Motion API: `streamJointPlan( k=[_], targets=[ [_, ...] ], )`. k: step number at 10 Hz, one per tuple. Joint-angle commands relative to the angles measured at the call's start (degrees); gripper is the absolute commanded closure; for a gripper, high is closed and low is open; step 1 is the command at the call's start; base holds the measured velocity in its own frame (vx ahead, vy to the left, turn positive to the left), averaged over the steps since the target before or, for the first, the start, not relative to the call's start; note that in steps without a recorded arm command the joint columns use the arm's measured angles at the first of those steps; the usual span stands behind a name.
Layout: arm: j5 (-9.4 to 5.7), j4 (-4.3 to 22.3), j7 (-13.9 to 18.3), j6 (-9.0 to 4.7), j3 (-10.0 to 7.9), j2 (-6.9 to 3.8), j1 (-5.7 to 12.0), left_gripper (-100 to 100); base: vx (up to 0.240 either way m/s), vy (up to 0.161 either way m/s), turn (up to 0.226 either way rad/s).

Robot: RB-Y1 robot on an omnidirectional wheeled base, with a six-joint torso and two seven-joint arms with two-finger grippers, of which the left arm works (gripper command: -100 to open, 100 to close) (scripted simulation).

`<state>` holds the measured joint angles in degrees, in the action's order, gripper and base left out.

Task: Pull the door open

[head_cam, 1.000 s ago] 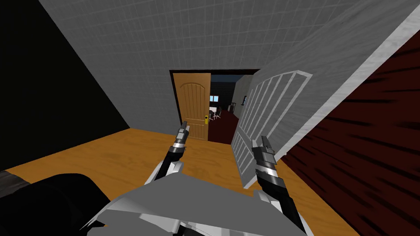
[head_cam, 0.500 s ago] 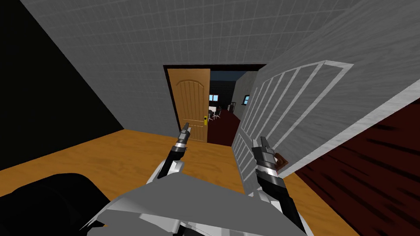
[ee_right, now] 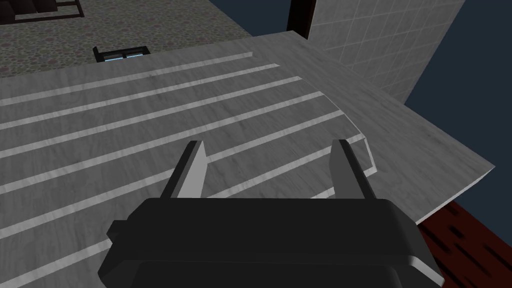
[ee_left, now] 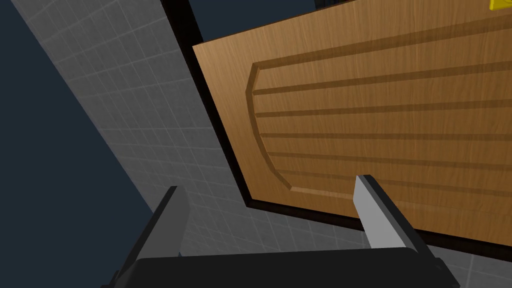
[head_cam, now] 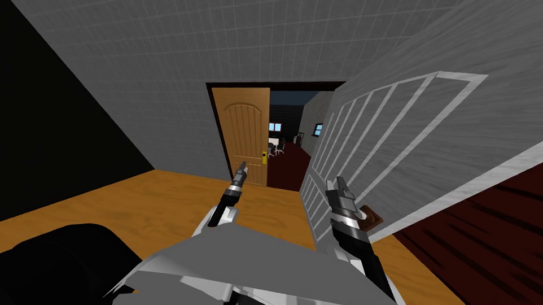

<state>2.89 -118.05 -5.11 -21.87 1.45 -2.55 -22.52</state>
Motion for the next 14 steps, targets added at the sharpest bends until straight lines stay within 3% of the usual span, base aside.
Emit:
streamJointPlan(
  k=[1,14],
  targets=[
    [-0.31,2.25,0.36,0.48,-0.42,-0.37,1.27,-100,0.144,0.022,-0.027],
    [-2.65,16.9,2.93,2.64,-2.85,-2.23,7.6,-100,0.108,0.012,-0.02]
  ],
)
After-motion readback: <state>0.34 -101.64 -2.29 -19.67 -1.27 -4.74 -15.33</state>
